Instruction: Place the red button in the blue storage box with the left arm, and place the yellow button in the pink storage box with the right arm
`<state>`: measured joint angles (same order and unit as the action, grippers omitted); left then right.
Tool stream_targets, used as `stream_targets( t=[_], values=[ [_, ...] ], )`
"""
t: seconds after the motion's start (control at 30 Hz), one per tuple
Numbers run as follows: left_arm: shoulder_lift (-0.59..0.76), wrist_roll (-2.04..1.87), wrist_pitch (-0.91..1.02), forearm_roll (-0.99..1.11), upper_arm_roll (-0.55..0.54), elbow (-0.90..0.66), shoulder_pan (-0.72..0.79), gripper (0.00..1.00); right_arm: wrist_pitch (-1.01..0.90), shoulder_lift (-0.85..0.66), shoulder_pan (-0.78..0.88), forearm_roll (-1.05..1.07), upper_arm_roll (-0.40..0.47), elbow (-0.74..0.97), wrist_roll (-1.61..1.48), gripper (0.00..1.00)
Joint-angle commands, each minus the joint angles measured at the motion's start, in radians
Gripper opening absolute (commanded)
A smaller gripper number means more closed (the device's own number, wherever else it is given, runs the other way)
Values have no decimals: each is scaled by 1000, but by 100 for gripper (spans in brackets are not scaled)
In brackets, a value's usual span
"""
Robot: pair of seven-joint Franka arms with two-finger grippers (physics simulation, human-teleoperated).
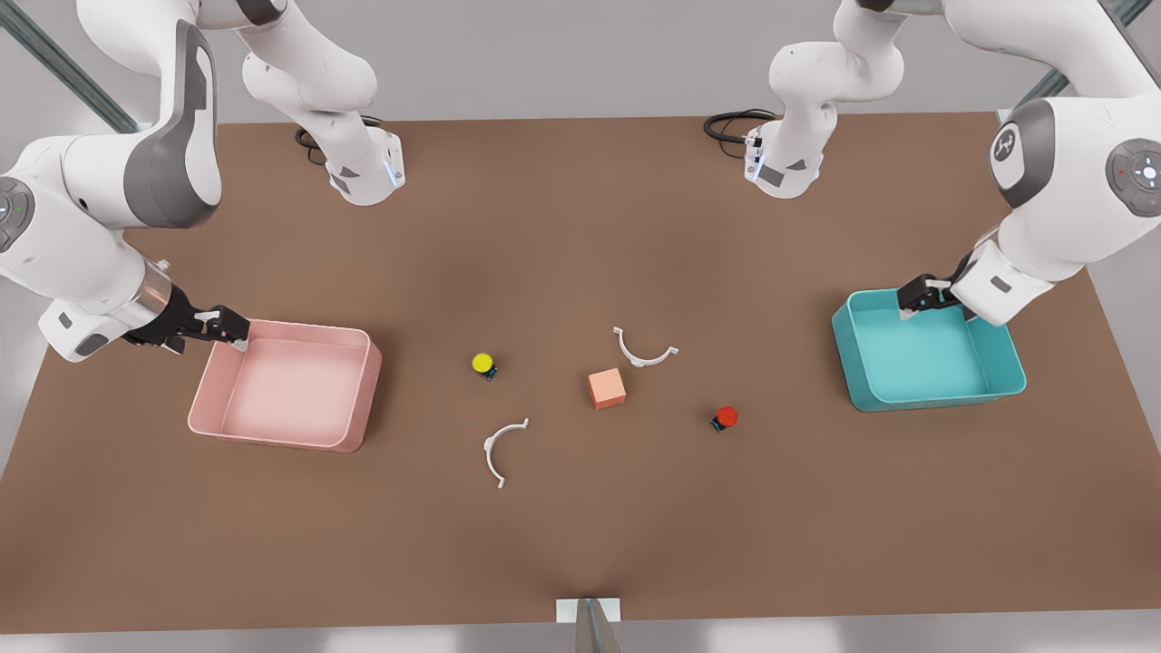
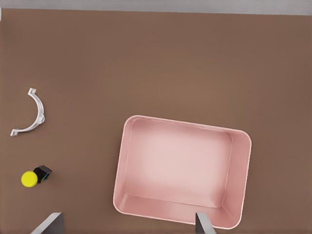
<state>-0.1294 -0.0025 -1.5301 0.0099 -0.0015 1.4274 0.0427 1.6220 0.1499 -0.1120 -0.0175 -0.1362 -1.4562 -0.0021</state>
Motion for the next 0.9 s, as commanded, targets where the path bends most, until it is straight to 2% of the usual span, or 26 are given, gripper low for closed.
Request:
stream_targets(
  t=[0.0, 0.07, 0.13, 0.2, 0.27, 0.4, 0.43, 0.63, 0.77, 0.87],
  values=[
    [-1, 18, -2, 1, 0, -1, -1, 100, 1, -1, 0, 1, 0, 0, -1, 100],
    [-44, 21, -12, -1, -3, -8, 26, 100, 4, 4, -1, 2, 0, 0, -4, 100],
    [-130, 1, -82, -2, -5, -30, 115, 100, 12, 14, 3, 5, -3, 0, 10, 100],
    [-245, -121, -304, -22, -6, -25, 216, 100, 32, 48, 26, 18, -77, 2, -1, 100],
    [-326, -139, -415, -73, -6, -21, 264, 100, 75, 88, 32, 14, -135, -1, 4, 100],
    [-430, -142, -616, -71, -5, 11, 302, 100, 272, 258, 195, -39, -141, -12, 28, 100],
    [-447, -140, -663, -71, -5, 28, 312, 100, 295, 290, 264, -120, -141, -16, 174, 100],
    [-412, -131, -900, -36, -3, 268, 312, 100, 552, 312, 344, -125, -172, -242, 306, 100],
    [-415, -131, -917, -34, -2, 300, 312, 100, 662, 321, 353, -171, -209, -354, 364, 100],
    [-418, -131, -917, -22, -2, 320, 312, 100, 757, 378, 357, -211, -206, -360, 399, 100]
  ],
)
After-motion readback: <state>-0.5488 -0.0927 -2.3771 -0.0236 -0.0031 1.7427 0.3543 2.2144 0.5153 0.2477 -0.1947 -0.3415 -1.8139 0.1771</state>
